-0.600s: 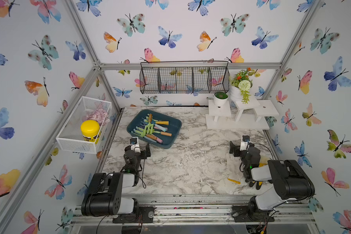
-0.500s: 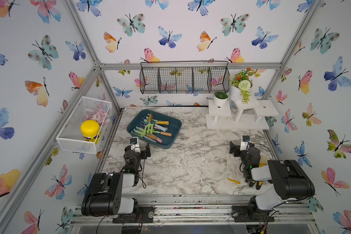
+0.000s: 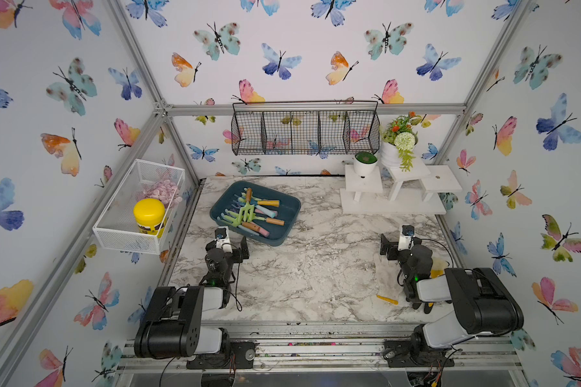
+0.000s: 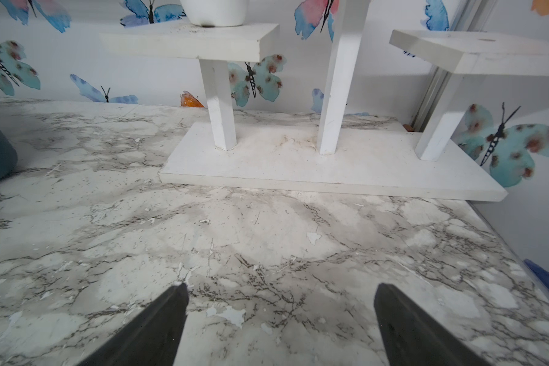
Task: Take the hand rake out of the storage box
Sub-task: Move the storage box to the center of the board.
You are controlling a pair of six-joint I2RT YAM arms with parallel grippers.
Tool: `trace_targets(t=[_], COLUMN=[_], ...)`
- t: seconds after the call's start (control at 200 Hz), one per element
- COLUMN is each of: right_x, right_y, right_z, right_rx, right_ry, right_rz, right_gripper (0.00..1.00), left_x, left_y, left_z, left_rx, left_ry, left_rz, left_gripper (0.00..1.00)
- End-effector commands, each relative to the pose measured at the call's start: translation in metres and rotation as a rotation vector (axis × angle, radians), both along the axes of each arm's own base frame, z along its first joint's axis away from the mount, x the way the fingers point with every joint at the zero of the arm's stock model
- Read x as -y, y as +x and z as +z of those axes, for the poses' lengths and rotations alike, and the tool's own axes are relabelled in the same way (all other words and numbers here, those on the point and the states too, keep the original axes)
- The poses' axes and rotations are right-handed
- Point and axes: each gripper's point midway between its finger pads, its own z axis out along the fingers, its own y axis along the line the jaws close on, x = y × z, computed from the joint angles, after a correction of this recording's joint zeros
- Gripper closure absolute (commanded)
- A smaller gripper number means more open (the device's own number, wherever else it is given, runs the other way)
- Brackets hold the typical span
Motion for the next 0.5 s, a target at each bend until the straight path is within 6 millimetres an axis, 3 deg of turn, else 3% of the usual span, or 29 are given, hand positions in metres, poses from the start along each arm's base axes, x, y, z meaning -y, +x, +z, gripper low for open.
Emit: trace_targets(t=[0.0, 0.15, 0.235, 0.305, 0.496], right_x=[-0.004, -0.003, 0.015, 0.026, 0.025], right_y=[-0.001, 0.006, 0.004, 0.001, -0.006], right_z=[0.024, 0.043, 0.039, 0.035, 0.037], right_rx=[0.009, -0.116, -0.247, -0.283, -0.235], right_ry=[0.031, 0.168, 0.319, 0.343, 0.363], right_rz=[0.027, -0.022, -0.200, -0.281, -0.268], right_gripper=[0.02, 0.02, 0.02, 0.02, 0.01], left_x=[-0.019, -0.020, -0.021, -0.032, -0.009], left_y=[-0.001, 0.009, 0.010, 0.008, 0.027], left_z=[0.022, 0.038, 0.047, 0.046, 0.029], left_rx=[-0.015, -0.206, -0.256, -0.320, -0.405], left_ry=[-0.025, -0.119, -0.193, -0.251, -0.330], left_rz=[0.136, 0.182, 0.226, 0.337, 0.245], left_gripper=[0.02, 0.02, 0.02, 0.02, 0.02])
